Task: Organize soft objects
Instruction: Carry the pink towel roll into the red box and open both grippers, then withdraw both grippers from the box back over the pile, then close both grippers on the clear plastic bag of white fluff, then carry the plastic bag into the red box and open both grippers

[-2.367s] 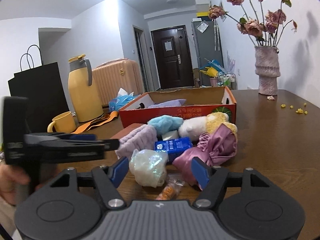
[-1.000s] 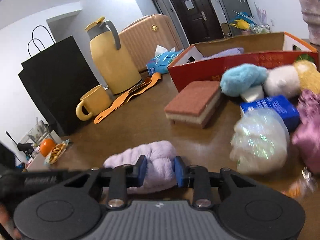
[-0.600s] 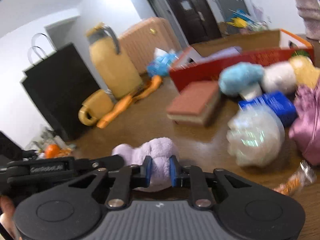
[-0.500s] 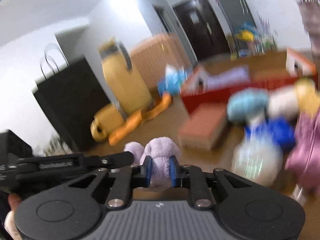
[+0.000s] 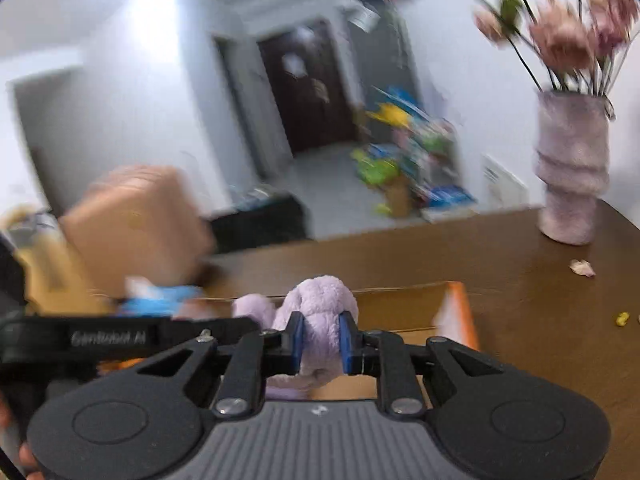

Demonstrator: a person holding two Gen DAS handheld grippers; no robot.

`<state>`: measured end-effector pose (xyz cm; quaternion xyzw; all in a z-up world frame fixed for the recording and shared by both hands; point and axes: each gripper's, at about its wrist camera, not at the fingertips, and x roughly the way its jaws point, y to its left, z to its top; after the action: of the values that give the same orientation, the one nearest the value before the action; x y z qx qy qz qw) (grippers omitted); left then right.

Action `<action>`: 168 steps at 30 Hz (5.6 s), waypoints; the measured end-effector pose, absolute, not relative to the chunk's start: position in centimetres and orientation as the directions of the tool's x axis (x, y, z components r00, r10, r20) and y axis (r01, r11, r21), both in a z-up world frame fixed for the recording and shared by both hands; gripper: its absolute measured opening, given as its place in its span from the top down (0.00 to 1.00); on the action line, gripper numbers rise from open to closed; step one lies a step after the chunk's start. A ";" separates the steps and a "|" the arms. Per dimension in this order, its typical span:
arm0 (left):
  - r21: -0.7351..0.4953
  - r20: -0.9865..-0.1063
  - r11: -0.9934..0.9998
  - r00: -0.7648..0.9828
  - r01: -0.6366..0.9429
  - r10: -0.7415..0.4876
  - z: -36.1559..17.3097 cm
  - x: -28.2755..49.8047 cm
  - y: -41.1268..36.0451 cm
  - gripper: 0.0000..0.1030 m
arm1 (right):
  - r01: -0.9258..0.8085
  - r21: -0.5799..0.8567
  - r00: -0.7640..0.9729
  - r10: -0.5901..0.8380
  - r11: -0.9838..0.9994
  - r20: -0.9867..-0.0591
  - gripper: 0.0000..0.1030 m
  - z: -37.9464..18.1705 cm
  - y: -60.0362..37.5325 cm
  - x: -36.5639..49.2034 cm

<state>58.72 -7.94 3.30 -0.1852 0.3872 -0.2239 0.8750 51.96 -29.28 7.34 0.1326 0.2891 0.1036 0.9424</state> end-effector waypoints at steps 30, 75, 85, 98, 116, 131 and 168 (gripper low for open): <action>-0.068 -0.503 0.981 0.843 0.182 -0.191 15.9 44.9 -1.6 0.20 | -0.133 0.132 0.859 0.181 0.982 -0.479 0.43 14.4 -34.4 44.1; -0.036 -0.492 0.950 0.822 0.311 -0.288 -2.5 15.6 -0.3 0.01 | -0.217 0.214 0.867 0.288 0.953 -0.406 0.30 -2.1 -26.3 12.5; -0.066 -0.518 0.940 0.794 0.336 -0.320 -3.0 20.1 -2.3 0.01 | -0.267 0.266 0.814 0.364 0.926 -0.453 0.47 -3.8 -24.7 16.5; -0.374 -0.529 0.854 0.674 0.360 -0.516 -4.1 26.7 -1.8 0.54 | -0.282 0.343 0.795 0.419 0.896 -0.440 0.68 -2.3 -24.6 24.4; -0.393 -0.420 0.818 0.709 0.420 -0.566 -0.8 20.4 1.4 0.92 | -0.379 0.412 0.751 0.536 0.829 -0.387 0.96 -0.5 -22.3 21.1; -0.393 -0.357 0.767 0.684 0.507 -0.636 6.5 30.5 -1.0 0.92 | -0.391 0.377 0.818 0.505 0.840 -0.277 0.96 6.3 -24.8 25.3; -0.211 -0.635 0.935 0.687 0.285 -0.352 8.9 54.0 -2.9 0.52 | -0.156 0.335 0.713 0.341 0.929 -0.613 0.58 7.6 -28.2 57.3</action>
<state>53.96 -2.90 8.88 -0.0475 0.3553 -0.1736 0.9173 57.28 -28.18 7.56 0.1305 0.3540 0.1357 0.9161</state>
